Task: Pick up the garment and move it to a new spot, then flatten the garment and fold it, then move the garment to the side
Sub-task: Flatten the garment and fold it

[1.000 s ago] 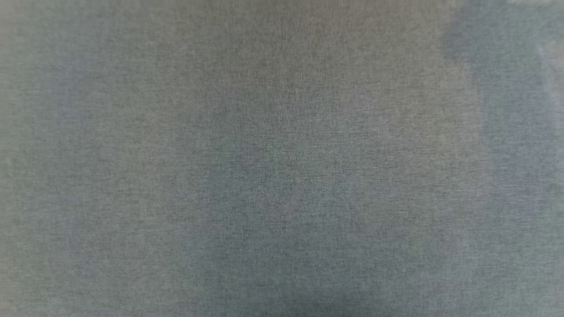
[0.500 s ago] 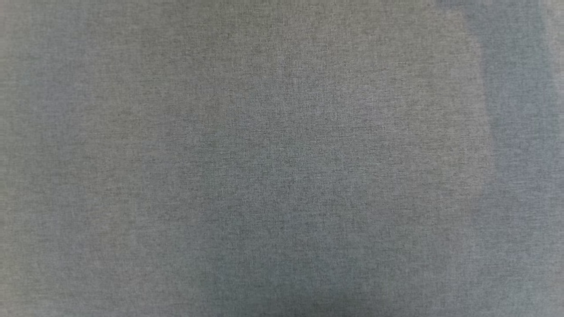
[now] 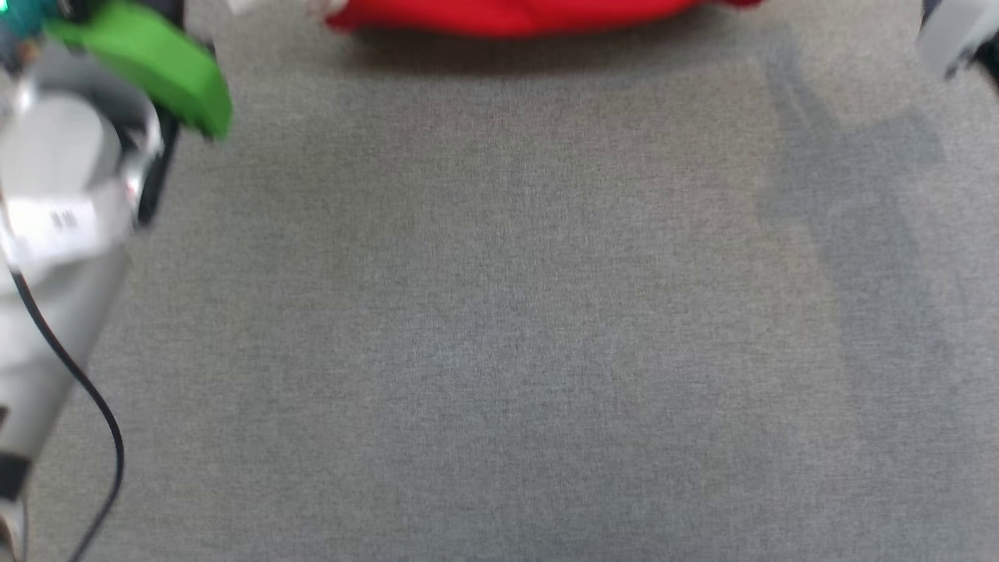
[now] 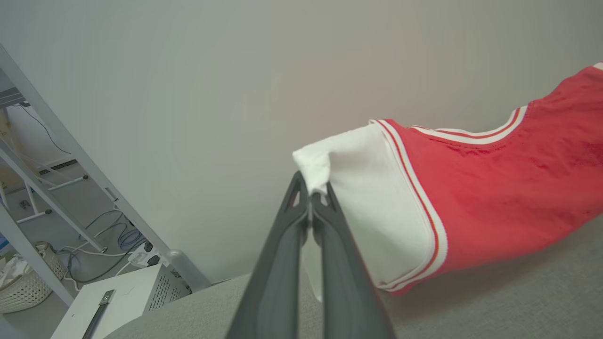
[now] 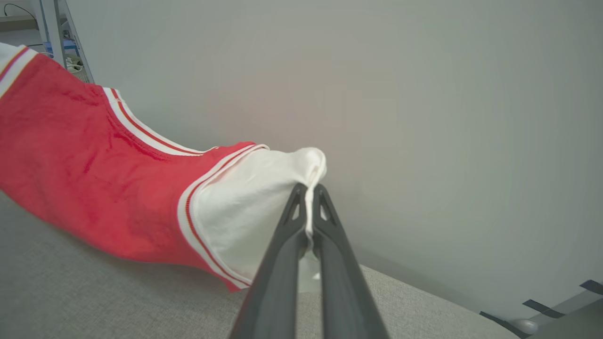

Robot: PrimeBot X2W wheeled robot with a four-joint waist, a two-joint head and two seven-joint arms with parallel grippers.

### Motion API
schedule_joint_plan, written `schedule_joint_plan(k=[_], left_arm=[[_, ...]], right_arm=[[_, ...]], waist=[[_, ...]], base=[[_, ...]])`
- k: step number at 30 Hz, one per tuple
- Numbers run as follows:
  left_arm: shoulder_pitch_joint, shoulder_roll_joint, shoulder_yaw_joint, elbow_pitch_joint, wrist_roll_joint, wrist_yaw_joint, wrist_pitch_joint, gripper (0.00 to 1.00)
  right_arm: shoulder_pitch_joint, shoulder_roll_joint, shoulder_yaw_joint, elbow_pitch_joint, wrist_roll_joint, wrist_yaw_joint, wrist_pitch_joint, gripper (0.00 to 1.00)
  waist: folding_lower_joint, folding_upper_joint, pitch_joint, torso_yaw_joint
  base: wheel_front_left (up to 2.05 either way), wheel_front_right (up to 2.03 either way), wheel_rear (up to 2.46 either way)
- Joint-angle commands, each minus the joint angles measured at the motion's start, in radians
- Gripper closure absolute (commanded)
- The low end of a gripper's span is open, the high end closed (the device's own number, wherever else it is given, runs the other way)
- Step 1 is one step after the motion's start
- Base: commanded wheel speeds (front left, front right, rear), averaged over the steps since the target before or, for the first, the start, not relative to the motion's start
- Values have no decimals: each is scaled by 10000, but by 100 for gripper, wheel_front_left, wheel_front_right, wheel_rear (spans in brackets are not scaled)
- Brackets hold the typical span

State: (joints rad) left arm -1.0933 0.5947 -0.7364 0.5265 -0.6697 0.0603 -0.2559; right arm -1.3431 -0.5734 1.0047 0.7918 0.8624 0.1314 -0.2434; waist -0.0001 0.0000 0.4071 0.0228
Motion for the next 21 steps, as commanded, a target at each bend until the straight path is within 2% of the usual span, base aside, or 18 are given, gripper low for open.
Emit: schedule_joint_plan(k=[1,6,12,21], left_arm=[[761,99,113,-255,-139,155,-58,100],[3240,213,309,-1038,-453,522,-58,100],[5916,363,532,-1597,-873,1029,-58,100],[8598,114,734,-1664,-1179,1456,-58,100]], right_arm=[[597,-122,21,-187,243,-7,-119,100],[2649,-488,4,-741,521,-7,-172,100],[4994,-478,-180,-1235,561,-7,-180,100],[8052,-431,-573,-1605,331,-7,-182,100]], waist=[[1,0,-880,56],[1,0,-1621,22],[1,0,-2390,-168],[1,0,-3390,-173]], base=[[0,0,0],[0,0,0],[0,0,0],[0,0,0]])
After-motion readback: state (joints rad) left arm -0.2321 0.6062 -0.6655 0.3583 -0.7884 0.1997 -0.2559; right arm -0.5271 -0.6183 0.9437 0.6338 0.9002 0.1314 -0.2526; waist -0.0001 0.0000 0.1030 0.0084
